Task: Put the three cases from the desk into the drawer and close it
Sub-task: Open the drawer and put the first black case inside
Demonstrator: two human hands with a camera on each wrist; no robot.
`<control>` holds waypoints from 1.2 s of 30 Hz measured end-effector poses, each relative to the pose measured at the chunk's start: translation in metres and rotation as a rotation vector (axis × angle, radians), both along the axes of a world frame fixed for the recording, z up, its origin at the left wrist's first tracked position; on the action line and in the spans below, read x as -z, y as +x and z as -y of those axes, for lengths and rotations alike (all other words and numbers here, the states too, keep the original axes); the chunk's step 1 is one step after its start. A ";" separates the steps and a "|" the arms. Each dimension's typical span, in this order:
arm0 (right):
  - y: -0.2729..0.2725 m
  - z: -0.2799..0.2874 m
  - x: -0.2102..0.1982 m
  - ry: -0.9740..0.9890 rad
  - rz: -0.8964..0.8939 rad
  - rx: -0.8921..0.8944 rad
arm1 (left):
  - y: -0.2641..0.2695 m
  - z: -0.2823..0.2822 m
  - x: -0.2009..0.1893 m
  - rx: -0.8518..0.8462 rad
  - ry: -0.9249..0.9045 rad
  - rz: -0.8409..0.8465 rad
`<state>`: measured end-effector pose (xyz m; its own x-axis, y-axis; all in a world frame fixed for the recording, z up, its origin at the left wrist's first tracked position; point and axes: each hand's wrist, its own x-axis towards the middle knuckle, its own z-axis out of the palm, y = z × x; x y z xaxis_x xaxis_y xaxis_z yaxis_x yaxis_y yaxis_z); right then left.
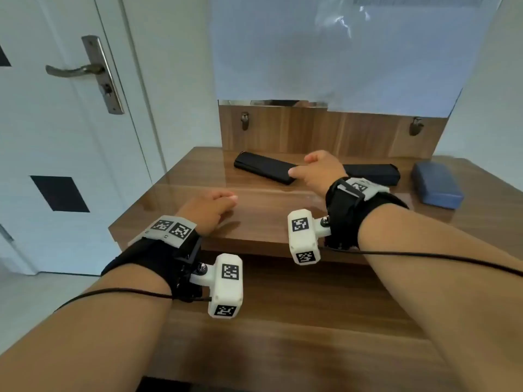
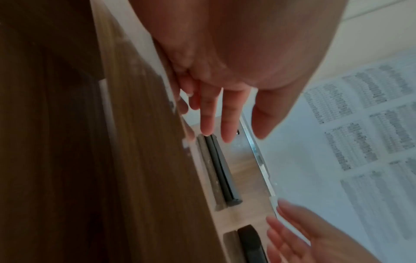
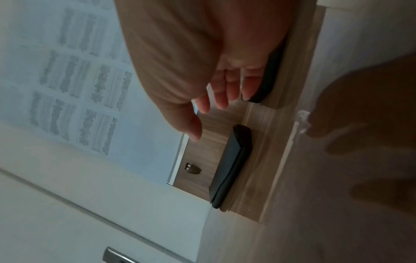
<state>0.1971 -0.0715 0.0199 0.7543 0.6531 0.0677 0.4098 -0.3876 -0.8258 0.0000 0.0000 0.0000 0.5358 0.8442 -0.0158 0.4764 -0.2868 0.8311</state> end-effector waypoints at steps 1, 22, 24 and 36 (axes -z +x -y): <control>0.001 -0.006 -0.001 -0.017 0.048 0.004 | 0.000 0.000 0.000 0.078 0.042 -0.090; 0.006 -0.065 0.013 -0.550 0.382 -0.129 | 0.004 -0.016 0.016 0.100 0.034 -0.119; 0.005 -0.063 0.010 -0.558 0.398 -0.102 | 0.005 -0.016 0.017 0.088 0.043 -0.132; -0.030 -0.021 0.002 -0.569 0.390 -0.207 | 0.002 -0.009 0.015 0.075 0.063 -0.104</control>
<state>0.1670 -0.0502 0.0181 0.6017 0.7941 -0.0862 0.7452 -0.5969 -0.2973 0.0025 0.0090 -0.0154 0.5959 0.8027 -0.0232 0.5343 -0.3748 0.7577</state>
